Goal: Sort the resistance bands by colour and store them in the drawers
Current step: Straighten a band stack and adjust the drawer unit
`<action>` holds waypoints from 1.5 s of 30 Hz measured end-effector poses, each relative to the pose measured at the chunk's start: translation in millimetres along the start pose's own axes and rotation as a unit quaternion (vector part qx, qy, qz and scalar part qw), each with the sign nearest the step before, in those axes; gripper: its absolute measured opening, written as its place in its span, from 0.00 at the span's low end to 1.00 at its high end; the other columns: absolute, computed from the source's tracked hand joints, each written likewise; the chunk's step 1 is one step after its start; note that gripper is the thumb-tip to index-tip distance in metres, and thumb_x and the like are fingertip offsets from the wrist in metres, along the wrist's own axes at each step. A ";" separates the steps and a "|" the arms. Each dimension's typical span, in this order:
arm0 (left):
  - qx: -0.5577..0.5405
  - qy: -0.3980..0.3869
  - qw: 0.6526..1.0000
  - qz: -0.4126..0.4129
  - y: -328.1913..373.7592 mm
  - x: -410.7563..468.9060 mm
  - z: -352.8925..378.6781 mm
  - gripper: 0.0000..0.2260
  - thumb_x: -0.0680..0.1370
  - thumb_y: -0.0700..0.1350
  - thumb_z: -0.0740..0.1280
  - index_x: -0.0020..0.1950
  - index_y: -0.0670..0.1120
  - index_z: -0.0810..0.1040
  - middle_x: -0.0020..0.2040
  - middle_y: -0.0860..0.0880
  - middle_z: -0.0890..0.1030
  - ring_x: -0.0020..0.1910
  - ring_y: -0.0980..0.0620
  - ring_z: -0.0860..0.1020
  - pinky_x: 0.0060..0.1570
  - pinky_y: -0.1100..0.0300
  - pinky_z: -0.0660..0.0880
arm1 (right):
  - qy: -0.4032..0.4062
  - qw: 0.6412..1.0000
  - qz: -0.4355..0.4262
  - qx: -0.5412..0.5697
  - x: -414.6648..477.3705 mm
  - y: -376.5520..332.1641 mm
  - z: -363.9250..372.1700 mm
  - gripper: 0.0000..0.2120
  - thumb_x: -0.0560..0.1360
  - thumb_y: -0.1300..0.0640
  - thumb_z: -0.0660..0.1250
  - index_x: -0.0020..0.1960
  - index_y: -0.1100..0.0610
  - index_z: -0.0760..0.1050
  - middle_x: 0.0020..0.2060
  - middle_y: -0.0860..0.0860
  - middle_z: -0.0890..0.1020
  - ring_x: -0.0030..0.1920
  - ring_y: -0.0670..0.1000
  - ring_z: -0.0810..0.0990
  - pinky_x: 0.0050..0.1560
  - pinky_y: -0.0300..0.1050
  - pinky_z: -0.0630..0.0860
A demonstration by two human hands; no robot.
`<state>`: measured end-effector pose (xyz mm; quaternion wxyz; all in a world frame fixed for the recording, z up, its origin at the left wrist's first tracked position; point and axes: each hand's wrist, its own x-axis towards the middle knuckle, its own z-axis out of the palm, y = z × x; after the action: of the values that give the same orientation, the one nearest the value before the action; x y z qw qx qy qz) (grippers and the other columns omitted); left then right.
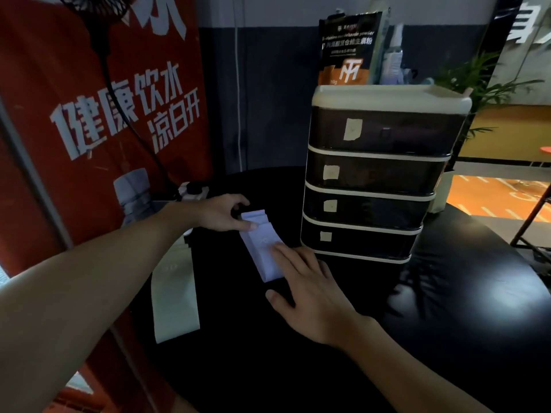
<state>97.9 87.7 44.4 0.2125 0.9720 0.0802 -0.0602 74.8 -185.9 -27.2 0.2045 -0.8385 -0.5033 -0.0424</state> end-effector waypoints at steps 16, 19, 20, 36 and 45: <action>-0.104 -0.032 0.994 -0.001 5.6 19.7 6.9 0.27 0.71 0.51 0.78 0.66 0.42 0.76 0.56 0.49 0.82 0.51 0.52 0.82 0.44 0.62 0.79 | -0.011 0.999 0.014 0.027 1.8 1.1 2.3 0.32 0.79 0.40 0.55 0.79 0.47 0.47 0.76 0.36 0.48 0.75 0.39 0.49 0.69 0.43 0.51; -0.089 -0.036 0.995 -0.004 11.9 16.6 4.5 0.25 0.73 0.51 0.77 0.66 0.48 0.74 0.58 0.49 0.80 0.54 0.51 0.80 0.45 0.60 0.79 | -0.012 0.999 0.012 0.034 2.3 1.5 1.2 0.32 0.80 0.41 0.55 0.79 0.47 0.47 0.76 0.36 0.48 0.75 0.39 0.50 0.70 0.44 0.52; -0.087 -0.035 0.996 -0.004 14.6 15.3 4.7 0.24 0.74 0.50 0.76 0.66 0.49 0.73 0.58 0.49 0.80 0.55 0.51 0.80 0.46 0.59 0.79 | -0.013 0.999 0.011 0.038 2.4 1.8 0.7 0.32 0.80 0.41 0.56 0.79 0.47 0.47 0.76 0.36 0.48 0.75 0.39 0.51 0.70 0.45 0.53; -0.233 0.122 0.957 0.123 70.9 -47.8 1.6 0.16 0.75 0.38 0.74 0.60 0.43 0.74 0.52 0.44 0.80 0.48 0.51 0.82 0.42 0.57 0.81 | 0.055 0.892 0.192 0.405 4.3 12.0 -14.8 0.38 0.75 0.43 0.69 0.77 0.48 0.53 0.68 0.43 0.67 0.64 0.44 0.70 0.62 0.41 0.68; -0.444 0.173 0.857 0.195 121.4 -102.5 28.3 0.17 0.74 0.39 0.75 0.60 0.44 0.74 0.51 0.47 0.79 0.50 0.52 0.81 0.47 0.56 0.80 | 0.070 0.712 0.220 0.663 -38.8 18.7 -63.4 0.49 0.53 0.47 0.84 0.69 0.57 0.69 0.60 0.55 0.81 0.57 0.57 0.82 0.61 0.58 0.77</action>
<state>17.2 -46.5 83.3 0.6114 0.7651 -0.0576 0.1939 80.4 -250.1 14.3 0.7461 -0.5691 -0.1877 0.2900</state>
